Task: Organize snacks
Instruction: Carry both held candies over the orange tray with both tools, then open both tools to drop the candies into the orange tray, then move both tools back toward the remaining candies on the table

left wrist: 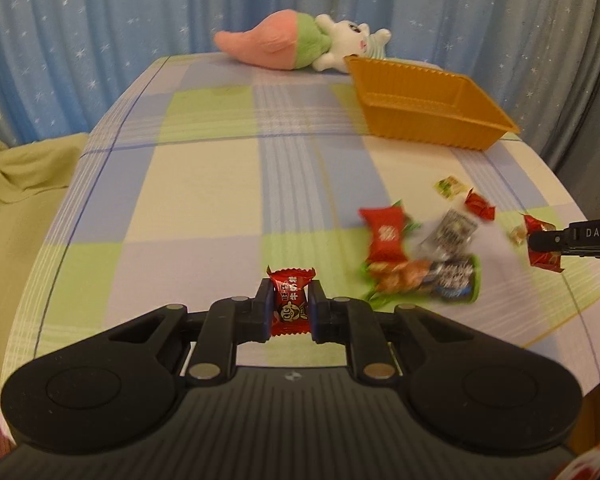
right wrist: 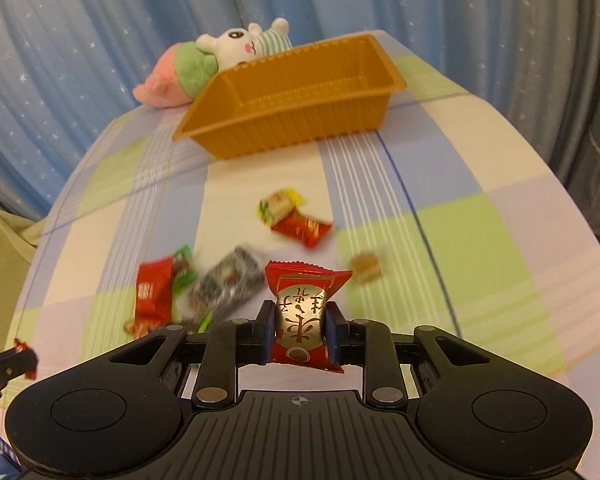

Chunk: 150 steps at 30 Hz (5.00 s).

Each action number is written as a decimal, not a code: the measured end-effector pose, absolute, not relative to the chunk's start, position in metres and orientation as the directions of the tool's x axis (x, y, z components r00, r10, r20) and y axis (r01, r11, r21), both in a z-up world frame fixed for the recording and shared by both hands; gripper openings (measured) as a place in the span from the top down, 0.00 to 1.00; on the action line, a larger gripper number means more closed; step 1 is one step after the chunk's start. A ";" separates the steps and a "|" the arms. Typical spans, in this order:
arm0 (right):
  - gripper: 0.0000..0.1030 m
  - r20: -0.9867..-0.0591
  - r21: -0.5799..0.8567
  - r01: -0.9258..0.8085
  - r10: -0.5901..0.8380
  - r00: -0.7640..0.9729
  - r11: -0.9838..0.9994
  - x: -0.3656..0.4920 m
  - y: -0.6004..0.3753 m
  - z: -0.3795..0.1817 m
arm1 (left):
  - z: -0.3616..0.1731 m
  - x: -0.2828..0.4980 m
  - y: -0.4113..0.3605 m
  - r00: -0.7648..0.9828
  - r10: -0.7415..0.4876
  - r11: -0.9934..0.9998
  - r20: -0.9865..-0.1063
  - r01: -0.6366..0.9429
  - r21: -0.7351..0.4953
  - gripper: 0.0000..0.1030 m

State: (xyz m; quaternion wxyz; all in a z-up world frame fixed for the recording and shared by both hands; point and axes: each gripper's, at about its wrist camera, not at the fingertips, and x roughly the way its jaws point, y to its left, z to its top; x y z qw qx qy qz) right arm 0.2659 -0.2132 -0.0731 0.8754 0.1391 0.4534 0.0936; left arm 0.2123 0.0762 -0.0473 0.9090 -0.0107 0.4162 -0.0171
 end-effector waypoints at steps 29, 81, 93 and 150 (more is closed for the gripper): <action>0.75 -0.670 0.368 -0.238 0.433 0.602 0.899 0.479 -0.275 -0.040 | -0.025 0.464 -0.076 0.701 -0.077 0.991 -0.709 0.133 0.024 0.85; 0.33 -0.621 0.427 -0.282 0.505 0.599 0.859 0.511 -0.273 -0.052 | -0.021 0.454 -0.050 0.661 -0.004 0.999 -0.750 -0.031 -0.032 0.47; 0.30 -0.609 0.432 -0.241 0.478 0.633 0.869 0.439 -0.290 -0.040 | -0.002 0.376 -0.019 0.674 -0.005 0.997 -0.739 -0.057 -0.059 0.44; 0.30 -0.759 0.329 -0.190 0.379 0.530 0.925 0.247 -0.261 -0.076 | -0.079 0.199 0.004 0.533 -0.086 0.993 -0.841 -0.023 -0.116 0.51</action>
